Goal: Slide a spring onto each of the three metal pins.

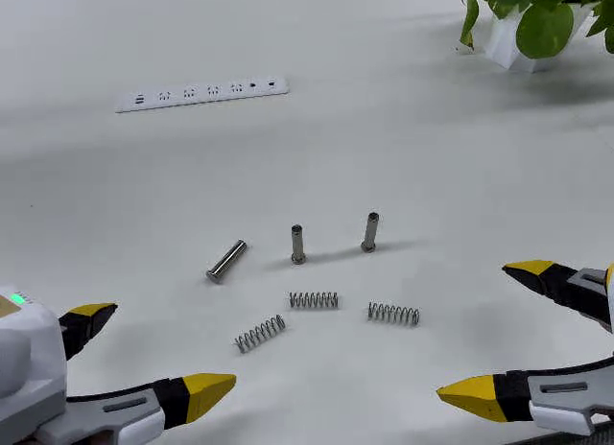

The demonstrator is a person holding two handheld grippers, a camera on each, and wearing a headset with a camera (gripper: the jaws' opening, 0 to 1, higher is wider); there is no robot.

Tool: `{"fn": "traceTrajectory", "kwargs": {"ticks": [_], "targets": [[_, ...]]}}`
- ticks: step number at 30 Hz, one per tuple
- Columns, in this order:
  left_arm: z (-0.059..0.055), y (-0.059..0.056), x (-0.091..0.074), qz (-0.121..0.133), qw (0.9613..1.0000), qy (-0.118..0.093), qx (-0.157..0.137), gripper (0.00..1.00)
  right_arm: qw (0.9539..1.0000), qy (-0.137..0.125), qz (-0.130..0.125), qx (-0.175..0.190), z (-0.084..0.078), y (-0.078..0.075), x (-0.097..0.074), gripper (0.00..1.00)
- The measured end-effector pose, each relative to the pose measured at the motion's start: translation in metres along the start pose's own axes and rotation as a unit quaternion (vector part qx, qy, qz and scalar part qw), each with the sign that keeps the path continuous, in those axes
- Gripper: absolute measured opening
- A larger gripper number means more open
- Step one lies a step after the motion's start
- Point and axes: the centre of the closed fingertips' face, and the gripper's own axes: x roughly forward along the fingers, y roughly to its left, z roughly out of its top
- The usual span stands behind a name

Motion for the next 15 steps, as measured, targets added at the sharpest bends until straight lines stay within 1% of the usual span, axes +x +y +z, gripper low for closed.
{"fn": "traceTrajectory", "kwargs": {"ticks": [2,5,7,9,11,15], "targets": [[0.003,0.002,0.001,-0.004,0.9999,0.008,0.006,0.98,1.0000,-0.002,-0.001,0.000,0.000,0.000,0.000,0.95],[0.011,0.005,0.003,-0.014,0.9998,0.013,0.012,0.99,1.0000,-0.005,-0.001,0.001,0.000,0.000,0.000,0.95],[0.016,0.004,0.005,-0.032,0.9994,0.015,-0.005,0.99,1.0000,-0.005,0.000,0.001,0.001,0.000,0.000,0.95],[0.021,0.008,0.008,-0.034,0.9992,0.018,-0.008,0.98,1.0000,-0.006,0.004,-0.001,0.001,0.002,0.001,0.94],[0.025,0.011,0.009,-0.038,0.9990,0.023,-0.002,0.98,1.0000,-0.006,0.006,-0.002,0.001,0.003,0.002,0.93],[0.032,0.016,0.012,-0.045,0.9979,0.043,0.016,0.97,0.9999,-0.007,0.010,-0.006,-0.001,0.005,0.001,0.93]]}}
